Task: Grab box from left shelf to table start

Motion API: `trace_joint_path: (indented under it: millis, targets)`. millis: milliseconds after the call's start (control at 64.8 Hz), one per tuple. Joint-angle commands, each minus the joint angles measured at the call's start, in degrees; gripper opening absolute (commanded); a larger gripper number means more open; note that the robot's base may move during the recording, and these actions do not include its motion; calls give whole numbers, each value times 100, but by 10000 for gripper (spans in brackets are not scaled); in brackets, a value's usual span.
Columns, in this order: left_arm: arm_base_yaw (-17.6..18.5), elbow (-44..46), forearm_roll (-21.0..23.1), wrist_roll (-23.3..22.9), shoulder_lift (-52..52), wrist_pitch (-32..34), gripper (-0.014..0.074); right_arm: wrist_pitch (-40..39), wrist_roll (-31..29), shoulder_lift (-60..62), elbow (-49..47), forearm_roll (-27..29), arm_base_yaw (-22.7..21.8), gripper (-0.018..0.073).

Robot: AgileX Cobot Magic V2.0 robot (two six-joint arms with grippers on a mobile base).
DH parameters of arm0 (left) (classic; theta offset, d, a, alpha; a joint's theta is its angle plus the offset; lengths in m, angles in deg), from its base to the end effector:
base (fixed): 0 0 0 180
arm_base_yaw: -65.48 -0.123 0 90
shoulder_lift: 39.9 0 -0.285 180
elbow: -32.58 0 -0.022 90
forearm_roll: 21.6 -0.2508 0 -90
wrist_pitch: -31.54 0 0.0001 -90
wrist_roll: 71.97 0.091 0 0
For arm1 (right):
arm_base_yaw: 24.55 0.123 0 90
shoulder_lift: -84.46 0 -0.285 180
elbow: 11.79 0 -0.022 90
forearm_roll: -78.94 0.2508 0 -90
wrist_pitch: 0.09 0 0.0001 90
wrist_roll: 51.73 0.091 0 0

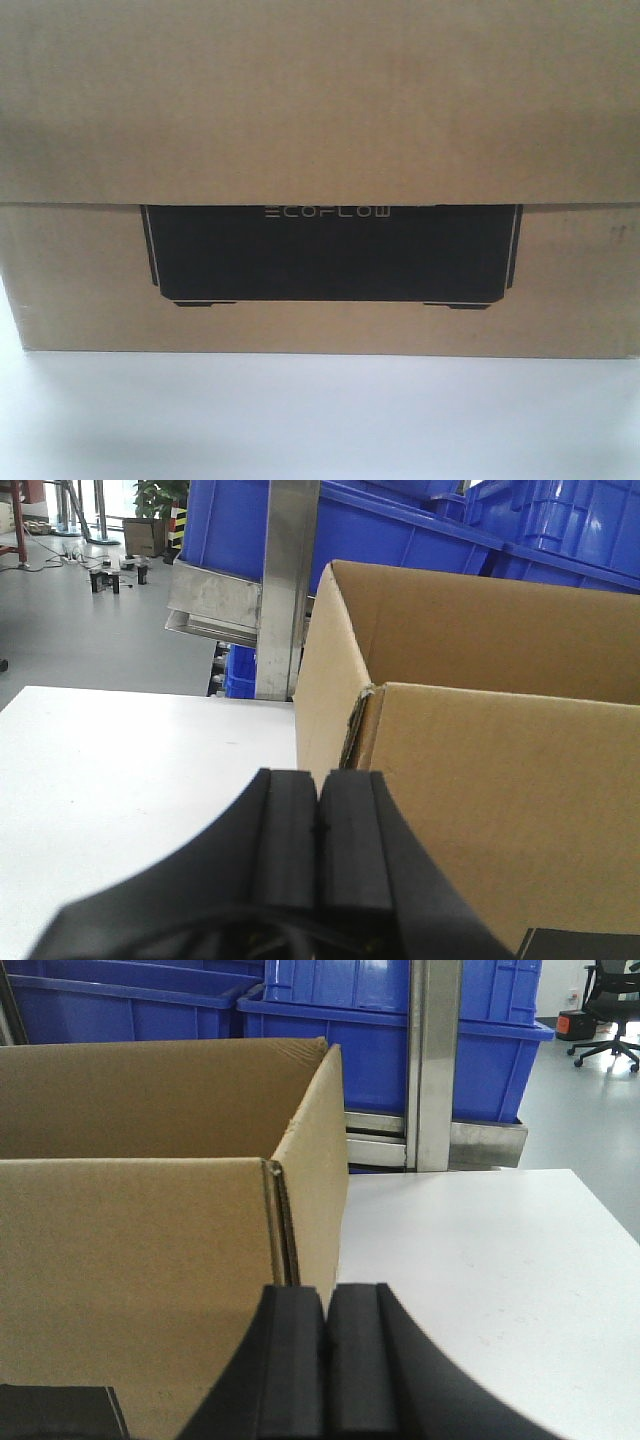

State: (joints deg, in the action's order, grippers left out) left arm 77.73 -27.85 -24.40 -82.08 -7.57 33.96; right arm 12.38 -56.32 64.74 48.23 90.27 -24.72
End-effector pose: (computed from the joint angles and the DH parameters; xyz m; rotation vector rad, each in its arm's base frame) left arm 0.0994 -0.0218 0.2847 0.0698 1.5816 -0.2690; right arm 0.0655 0.0037 0.2823 0.0603 1.6054 0.1194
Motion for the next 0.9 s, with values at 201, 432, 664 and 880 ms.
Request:
trace_joint_path:
  millis: [201, 432, 664, 880]
  targets:
    - [-21, 157, -14, -37, 22, 547, -95, -663, -68, 340, 466, -43, -15, 48]
    - [-21, 157, -14, -37, 22, 547, -95, -996, 0, 1356, 1268, -515, -15, 48]
    - [-21, 157, -14, -37, 36, 536, -95, -1619, 542, 1330, 1802, -735, -2, 48]
    - [-21, 157, -14, -37, 36, 536, -95, -1559, 598, 1330, 1791, -964, -1, 48]
